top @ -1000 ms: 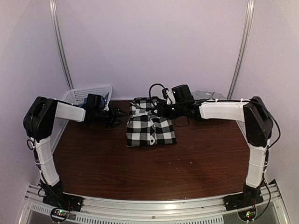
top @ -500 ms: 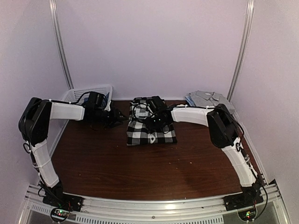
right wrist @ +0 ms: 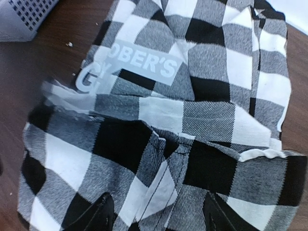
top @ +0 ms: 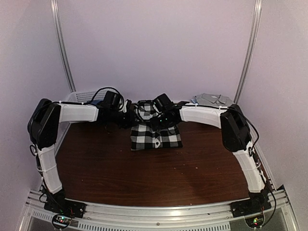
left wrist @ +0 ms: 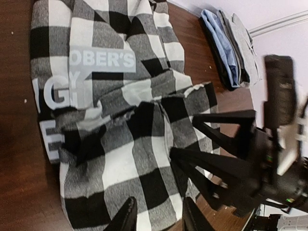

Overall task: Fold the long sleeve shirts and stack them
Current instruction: Smooth out the 2/3-rectangle-folded shirt at the center of the board, then pick up the 2/3-rectangle-folded shirt from the center of the board.

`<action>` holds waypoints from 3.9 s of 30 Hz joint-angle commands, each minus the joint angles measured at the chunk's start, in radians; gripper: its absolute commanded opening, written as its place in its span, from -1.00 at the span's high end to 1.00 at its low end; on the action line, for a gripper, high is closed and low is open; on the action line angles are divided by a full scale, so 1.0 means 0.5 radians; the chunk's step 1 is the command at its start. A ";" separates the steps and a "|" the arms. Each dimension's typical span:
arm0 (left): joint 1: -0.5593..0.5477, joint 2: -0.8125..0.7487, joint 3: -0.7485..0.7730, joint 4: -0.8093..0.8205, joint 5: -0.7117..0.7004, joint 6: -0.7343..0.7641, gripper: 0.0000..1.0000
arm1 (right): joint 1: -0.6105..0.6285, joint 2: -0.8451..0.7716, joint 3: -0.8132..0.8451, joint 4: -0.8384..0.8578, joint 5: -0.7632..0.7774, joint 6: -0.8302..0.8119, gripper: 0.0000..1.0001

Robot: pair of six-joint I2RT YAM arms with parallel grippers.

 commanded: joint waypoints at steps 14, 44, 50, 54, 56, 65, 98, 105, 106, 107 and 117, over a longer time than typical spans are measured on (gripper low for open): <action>0.012 0.591 0.604 -0.361 -0.516 0.221 0.46 | -0.328 -0.128 -0.288 0.312 -0.666 0.033 0.06; -0.129 -0.249 -0.002 -0.440 -0.559 0.259 0.20 | -0.406 -0.877 -1.181 0.446 -0.647 0.141 0.08; -0.187 -0.458 -0.455 -0.248 -0.535 0.191 0.20 | -0.366 -1.072 -1.549 0.550 -0.601 0.156 0.12; -0.208 -0.471 -0.606 -0.157 -0.535 0.172 0.22 | -0.354 -1.121 -1.694 0.612 -0.591 0.170 0.14; -0.208 -0.468 -0.655 -0.084 -0.530 0.172 0.22 | -0.345 -1.114 -1.748 0.642 -0.590 0.172 0.16; -0.228 -0.320 -0.663 0.054 -0.495 0.213 0.24 | -0.311 -1.027 -1.791 0.714 -0.582 0.159 0.24; -0.273 -0.098 -0.575 0.024 -0.475 0.227 0.43 | -0.262 -0.886 -1.833 0.790 -0.566 0.113 0.44; -0.273 -0.117 -0.557 -0.004 -0.442 0.195 0.97 | -0.255 -0.903 -1.824 0.771 -0.569 0.125 0.78; -0.273 -0.134 -0.560 -0.021 -0.436 0.194 1.00 | -0.255 -0.915 -1.828 0.763 -0.570 0.126 0.84; -0.273 -0.154 -0.568 -0.031 -0.420 0.193 1.00 | -0.252 -0.932 -1.837 0.758 -0.567 0.130 0.89; -0.356 -0.478 -0.784 -0.245 -0.408 0.163 1.00 | -0.175 -1.301 -2.123 0.731 -0.604 0.230 1.00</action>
